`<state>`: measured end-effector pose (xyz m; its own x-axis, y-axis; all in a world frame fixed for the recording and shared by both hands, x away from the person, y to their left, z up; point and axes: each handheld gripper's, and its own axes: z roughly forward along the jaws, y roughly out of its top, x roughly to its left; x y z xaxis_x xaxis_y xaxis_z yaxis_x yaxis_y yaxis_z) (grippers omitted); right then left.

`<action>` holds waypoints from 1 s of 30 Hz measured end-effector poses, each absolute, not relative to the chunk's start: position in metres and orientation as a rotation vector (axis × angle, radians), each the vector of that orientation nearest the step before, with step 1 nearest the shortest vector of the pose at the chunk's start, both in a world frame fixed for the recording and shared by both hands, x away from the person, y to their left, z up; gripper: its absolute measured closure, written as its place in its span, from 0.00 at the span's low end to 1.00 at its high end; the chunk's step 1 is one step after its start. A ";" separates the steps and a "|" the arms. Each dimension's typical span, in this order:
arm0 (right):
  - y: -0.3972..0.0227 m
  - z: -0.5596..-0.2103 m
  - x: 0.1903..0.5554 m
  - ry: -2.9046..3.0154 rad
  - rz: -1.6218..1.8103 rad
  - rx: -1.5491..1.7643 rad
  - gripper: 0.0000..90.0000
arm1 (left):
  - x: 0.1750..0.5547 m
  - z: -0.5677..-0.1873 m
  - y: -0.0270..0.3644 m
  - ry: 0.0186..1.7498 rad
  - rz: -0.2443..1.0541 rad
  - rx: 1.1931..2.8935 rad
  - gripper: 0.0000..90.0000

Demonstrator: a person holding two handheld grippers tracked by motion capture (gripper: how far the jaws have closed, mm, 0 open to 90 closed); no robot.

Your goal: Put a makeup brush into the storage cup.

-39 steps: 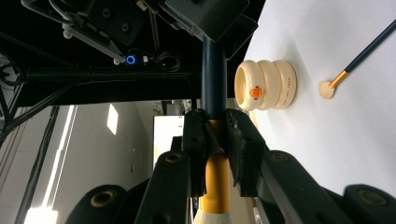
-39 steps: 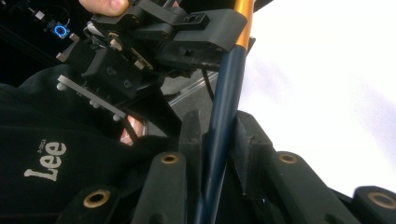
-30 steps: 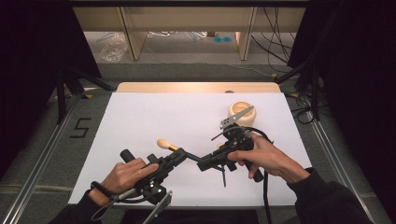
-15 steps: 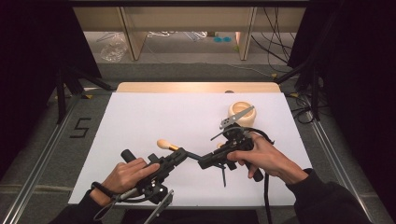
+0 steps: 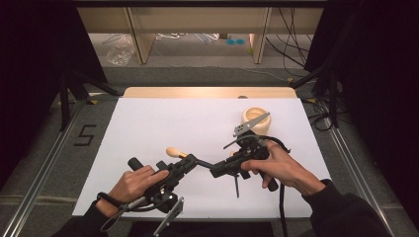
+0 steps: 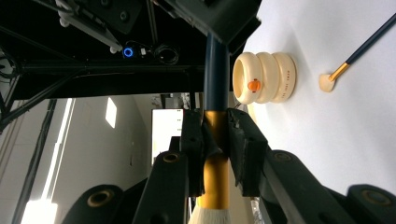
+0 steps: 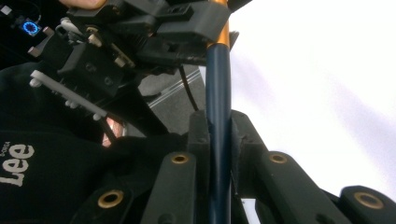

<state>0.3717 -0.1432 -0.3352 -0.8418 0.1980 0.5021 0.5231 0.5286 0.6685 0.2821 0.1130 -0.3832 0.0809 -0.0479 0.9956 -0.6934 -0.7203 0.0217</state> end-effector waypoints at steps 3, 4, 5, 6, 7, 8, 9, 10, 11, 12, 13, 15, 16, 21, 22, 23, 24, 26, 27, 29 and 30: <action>-0.144 -0.335 0.371 -2.398 -1.226 -0.604 0.90 | 0.282 -0.383 0.113 -0.727 1.684 1.868 0.85; -0.144 -0.336 0.371 -2.396 -1.226 -0.602 0.90 | 0.283 -0.383 0.113 -0.726 1.679 1.863 0.85; -0.144 -0.336 0.371 -2.395 -1.225 -0.602 0.90 | 0.283 -0.383 0.114 -0.733 1.683 1.867 0.85; -0.144 -0.336 0.372 -2.395 -1.225 -0.602 0.90 | 0.283 -0.383 0.114 -0.740 1.682 1.866 0.85; -0.143 -0.336 0.371 -2.394 -1.218 -0.596 0.90 | 0.282 -0.383 0.114 -0.753 1.684 1.875 0.85; -0.143 -0.337 0.371 -2.399 -1.216 -0.593 0.90 | 0.282 -0.384 0.113 -0.769 1.693 1.867 0.85; -0.143 -0.338 0.371 -2.402 -1.217 -0.589 0.90 | 0.281 -0.384 0.113 -0.784 1.694 1.866 0.85; -0.143 -0.339 0.371 -2.412 -1.219 -0.576 0.90 | 0.281 -0.385 0.113 -0.798 1.700 1.863 0.86; -0.143 -0.339 0.371 -2.406 -1.207 -0.581 0.90 | 0.281 -0.385 0.113 -0.806 1.700 1.865 0.86; -0.143 -0.339 0.370 -2.422 -1.201 -0.585 0.90 | 0.281 -0.385 0.113 -0.813 1.705 1.863 0.86; -0.143 -0.339 0.370 -2.420 -1.197 -0.586 0.90 | 0.281 -0.385 0.113 -0.814 1.704 1.861 0.86; -0.143 -0.340 0.370 -2.407 -1.195 -0.578 0.90 | 0.281 -0.385 0.113 -0.823 1.703 1.854 0.86; -0.142 -0.340 0.370 -2.399 -1.197 -0.573 0.90 | 0.280 -0.385 0.113 -0.824 1.697 1.857 0.86; -0.139 -0.341 0.371 -2.404 -1.194 -0.564 0.89 | 0.279 -0.386 0.111 -0.851 1.681 1.865 0.86; -0.138 -0.342 0.371 -2.411 -1.195 -0.559 0.88 | 0.279 -0.387 0.111 -0.857 1.681 1.857 0.86; -0.136 -0.342 0.371 -2.410 -1.190 -0.554 0.88 | 0.279 -0.387 0.112 -0.858 1.679 1.859 0.86; -0.136 -0.341 0.371 -2.416 -1.181 -0.562 0.88 | 0.279 -0.387 0.112 -0.856 1.678 1.857 0.86; -0.134 -0.342 0.372 -2.423 -1.180 -0.550 0.88 | 0.279 -0.387 0.112 -0.858 1.678 1.857 0.86; -0.134 -0.341 0.372 -2.421 -1.169 -0.554 0.88 | 0.279 -0.387 0.112 -0.857 1.679 1.858 0.86; -0.133 -0.342 0.372 -2.429 -1.170 -0.556 0.89 | 0.279 -0.387 0.112 -0.853 1.676 1.856 0.86; -0.134 -0.341 0.372 -2.431 -1.168 -0.560 0.89 | 0.279 -0.387 0.112 -0.852 1.676 1.859 0.86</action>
